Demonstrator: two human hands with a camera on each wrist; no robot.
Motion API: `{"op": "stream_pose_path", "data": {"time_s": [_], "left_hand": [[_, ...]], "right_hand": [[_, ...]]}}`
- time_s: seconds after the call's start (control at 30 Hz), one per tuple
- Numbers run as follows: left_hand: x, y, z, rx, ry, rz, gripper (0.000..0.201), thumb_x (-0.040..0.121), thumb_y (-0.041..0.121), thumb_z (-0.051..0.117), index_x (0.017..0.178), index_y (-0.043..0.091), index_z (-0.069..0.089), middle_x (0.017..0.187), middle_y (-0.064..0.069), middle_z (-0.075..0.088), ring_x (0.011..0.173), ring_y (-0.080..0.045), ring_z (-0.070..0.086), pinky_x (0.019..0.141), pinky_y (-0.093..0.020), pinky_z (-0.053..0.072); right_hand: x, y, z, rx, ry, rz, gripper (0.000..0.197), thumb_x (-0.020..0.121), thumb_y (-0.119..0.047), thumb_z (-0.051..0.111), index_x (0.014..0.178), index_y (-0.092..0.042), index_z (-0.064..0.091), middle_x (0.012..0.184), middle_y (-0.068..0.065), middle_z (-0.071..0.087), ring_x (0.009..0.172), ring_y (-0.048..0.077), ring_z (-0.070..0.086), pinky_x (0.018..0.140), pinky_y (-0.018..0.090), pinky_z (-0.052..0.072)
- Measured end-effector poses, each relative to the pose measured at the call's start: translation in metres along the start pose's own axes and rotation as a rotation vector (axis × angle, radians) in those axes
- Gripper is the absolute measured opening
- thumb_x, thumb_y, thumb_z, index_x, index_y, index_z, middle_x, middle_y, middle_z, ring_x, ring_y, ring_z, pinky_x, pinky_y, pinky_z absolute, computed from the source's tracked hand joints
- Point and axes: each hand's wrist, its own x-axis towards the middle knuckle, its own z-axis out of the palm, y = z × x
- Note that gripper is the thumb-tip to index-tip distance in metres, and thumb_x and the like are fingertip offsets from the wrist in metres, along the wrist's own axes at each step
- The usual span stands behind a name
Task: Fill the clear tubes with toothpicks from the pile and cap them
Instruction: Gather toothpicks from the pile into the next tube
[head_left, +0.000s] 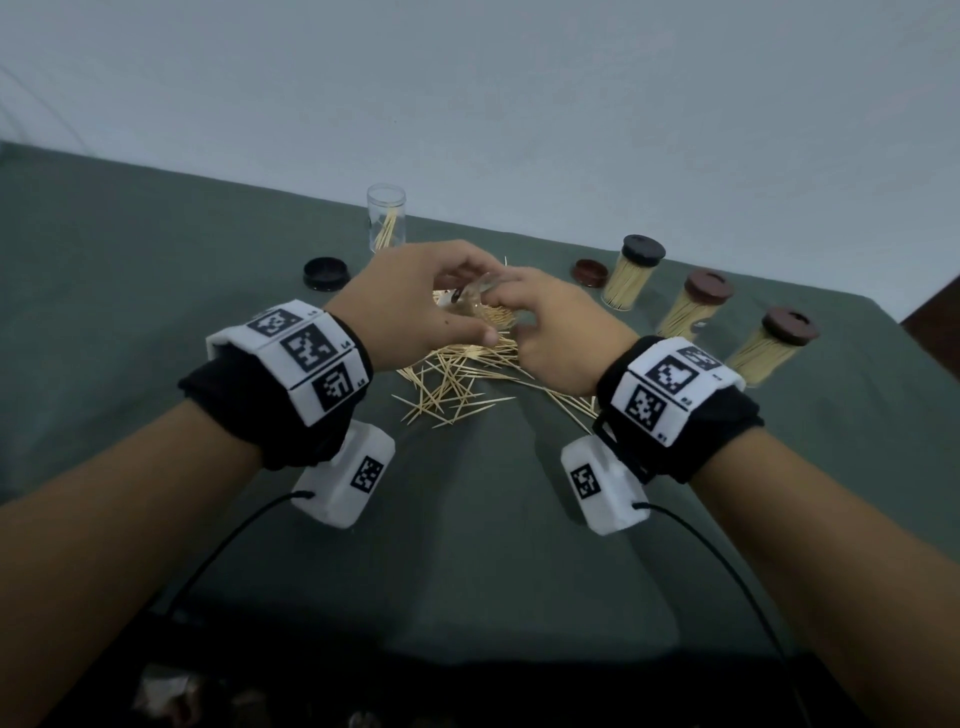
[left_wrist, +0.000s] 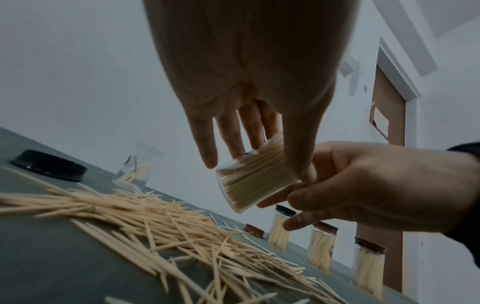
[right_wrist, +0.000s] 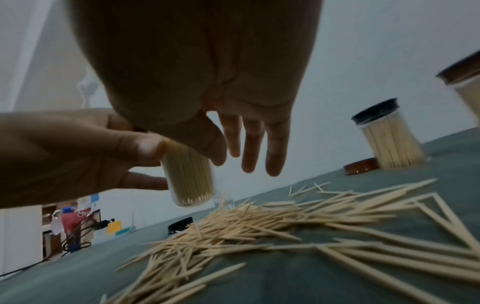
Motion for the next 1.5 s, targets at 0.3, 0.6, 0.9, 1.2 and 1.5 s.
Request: {"op": "stream_pose_path", "data": {"time_s": [0.3, 0.6, 0.9, 1.2, 1.5], "left_hand": [[0.001, -0.001, -0.001, 0.015, 0.005, -0.012, 0.056, 0.07, 0.029, 0.086, 0.12, 0.029, 0.062, 0.112, 0.018, 0.066, 0.109, 0.01, 0.057, 0.083, 0.003, 0.038], [0.007, -0.016, -0.022, 0.066, 0.099, -0.165, 0.058, 0.067, 0.033, 0.087, 0.118, 0.029, 0.061, 0.112, 0.014, 0.067, 0.106, -0.002, 0.062, 0.098, -0.023, 0.046], [0.006, -0.021, -0.037, 0.06, 0.149, -0.205, 0.057, 0.067, 0.035, 0.087, 0.117, 0.027, 0.062, 0.109, 0.012, 0.066, 0.102, -0.003, 0.063, 0.091, -0.017, 0.048], [0.008, -0.026, -0.044, 0.092, 0.177, -0.237, 0.056, 0.067, 0.036, 0.087, 0.117, 0.027, 0.063, 0.109, 0.012, 0.066, 0.101, -0.003, 0.063, 0.092, -0.019, 0.048], [0.01, -0.024, -0.042, 0.046, 0.17, -0.25, 0.056, 0.065, 0.036, 0.088, 0.115, 0.027, 0.063, 0.107, 0.011, 0.067, 0.099, -0.005, 0.065, 0.098, -0.03, 0.051]], "right_hand": [[-0.005, -0.004, -0.003, 0.057, 0.087, -0.059, 0.054, 0.077, 0.01, 0.052, 0.12, -0.019, 0.065, 0.137, 0.0, 0.053, 0.125, 0.02, 0.05, 0.106, 0.03, 0.038], [-0.007, 0.003, -0.016, 0.166, 0.146, 0.028, 0.033, 0.085, -0.023, 0.071, 0.11, -0.038, 0.057, 0.118, -0.018, 0.058, 0.103, 0.0, 0.059, 0.084, 0.024, 0.049], [0.011, -0.004, 0.016, -0.272, -0.288, 0.097, 0.098, 0.062, -0.063, 0.079, 0.143, -0.034, 0.032, 0.151, -0.009, 0.034, 0.135, 0.018, 0.037, 0.109, 0.046, 0.038], [0.063, -0.004, 0.015, -0.338, -0.279, 0.163, 0.086, 0.075, -0.056, 0.073, 0.146, -0.026, 0.037, 0.143, 0.002, 0.049, 0.129, 0.024, 0.047, 0.104, 0.035, 0.039], [0.064, 0.008, 0.015, -0.278, -0.188, 0.132, 0.044, 0.085, -0.037, 0.071, 0.127, -0.03, 0.063, 0.118, -0.002, 0.068, 0.108, 0.019, 0.061, 0.091, 0.027, 0.046]]}}
